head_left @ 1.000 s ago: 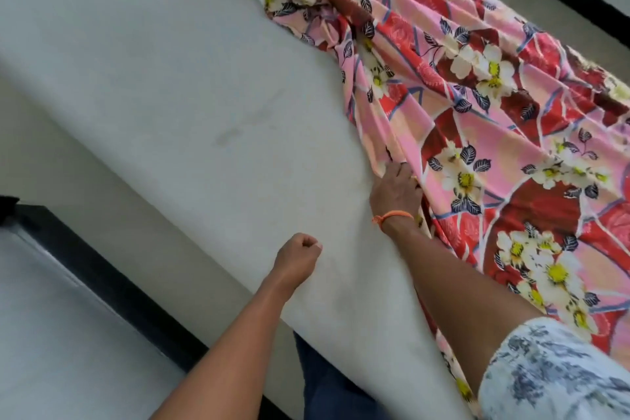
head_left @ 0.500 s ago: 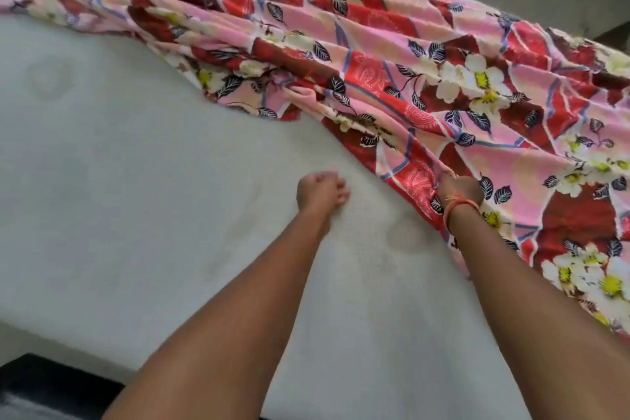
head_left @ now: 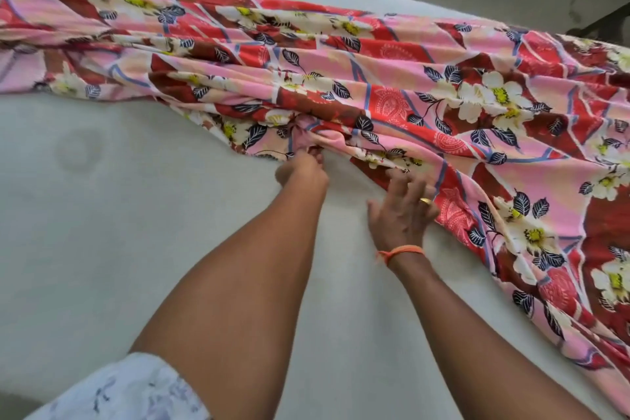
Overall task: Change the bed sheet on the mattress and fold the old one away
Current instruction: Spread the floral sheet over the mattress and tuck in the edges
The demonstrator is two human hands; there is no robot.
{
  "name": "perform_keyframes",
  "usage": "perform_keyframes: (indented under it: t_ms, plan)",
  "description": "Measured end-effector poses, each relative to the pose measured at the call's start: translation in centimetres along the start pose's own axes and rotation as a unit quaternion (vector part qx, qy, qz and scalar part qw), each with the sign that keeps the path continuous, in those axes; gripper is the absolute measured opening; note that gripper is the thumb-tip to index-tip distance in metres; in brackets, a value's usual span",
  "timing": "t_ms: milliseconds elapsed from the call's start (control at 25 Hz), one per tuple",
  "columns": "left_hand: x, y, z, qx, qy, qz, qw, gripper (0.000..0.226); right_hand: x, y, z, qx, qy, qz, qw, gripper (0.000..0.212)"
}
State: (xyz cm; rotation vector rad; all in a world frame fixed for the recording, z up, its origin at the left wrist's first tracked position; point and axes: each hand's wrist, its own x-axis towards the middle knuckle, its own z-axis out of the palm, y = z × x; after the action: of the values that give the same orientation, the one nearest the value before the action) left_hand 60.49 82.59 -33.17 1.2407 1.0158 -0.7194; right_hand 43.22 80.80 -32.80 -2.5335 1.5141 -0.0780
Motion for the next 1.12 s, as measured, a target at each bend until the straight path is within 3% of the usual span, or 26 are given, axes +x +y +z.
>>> perform_keyframes:
  t_ms: [120, 240, 280, 360, 400, 480, 560, 680, 800, 920, 1000, 1040, 1120]
  plan:
    - [0.2, 2.6, -4.1, 0.044, 0.004, 0.039, 0.998, 0.02, -1.4, -2.5, -0.3, 0.115, -0.109, 0.037, 0.987, 0.043]
    - [-3.5, 4.6, -11.8, -0.043, -0.058, 0.003, 0.997, 0.021, -4.4, -4.6, -3.4, 0.248, -0.218, 0.157, 0.931, 0.039]
    - [-5.4, 5.2, -14.7, -0.08, -0.088, -0.013, 0.993, 0.024, -5.5, -5.7, -4.9, 0.317, -0.259, 0.234, 0.882, 0.041]
    - [-9.6, 6.4, -19.6, -0.12, -0.097, -0.022, 0.988, 0.025, -7.6, -8.3, -7.6, 0.46, -0.342, 0.393, 0.719, 0.054]
    - [-12.3, 7.3, -22.0, -0.123, -0.092, -0.019, 0.988, 0.025, -8.8, -9.7, -9.2, 0.498, -0.373, 0.424, 0.658, 0.066]
    - [-17.9, 9.4, -26.5, -0.122, -0.109, -0.009, 0.986, 0.036, -11.5, -12.8, -12.2, 0.524, -0.428, 0.41, 0.611, 0.086]
    - [-22.5, 11.3, -30.7, -0.109, -0.14, 0.02, 0.984, 0.053, -14.2, -16.5, -14.8, 0.561, -0.469, 0.387, 0.561, 0.091]
    - [-26.7, 13.7, -36.4, -0.11, -0.18, 0.046, 0.977, 0.042, -17.3, -21.9, -17.1, 0.629, -0.482, 0.388, 0.47, 0.057]
    - [-28.4, 17.4, -41.4, -0.173, -0.247, 0.04, 0.953, 0.031, -19.0, -26.6, -18.7, 0.626, -0.488, 0.391, 0.467, 0.034]
    - [-28.0, 22.7, -44.2, -0.065, -0.335, 0.075, 0.937, 0.009, -20.4, -30.5, -19.0, 0.574, -0.518, 0.406, 0.488, 0.046]
    - [-27.0, 26.6, -45.1, -0.021, -0.367, 0.096, 0.925, 0.053, -21.6, -33.4, -18.4, 0.521, -0.538, 0.406, 0.524, 0.052]
    - [-26.3, 29.2, -45.7, -0.029, -0.381, 0.091, 0.92, 0.064, -22.6, -35.4, -17.7, 0.513, -0.527, 0.412, 0.539, 0.05]
    - [-24.3, 34.6, -47.0, -0.056, -0.397, 0.074, 0.913, 0.049, -24.4, -39.6, -15.9, 0.537, -0.482, 0.453, 0.523, 0.037]
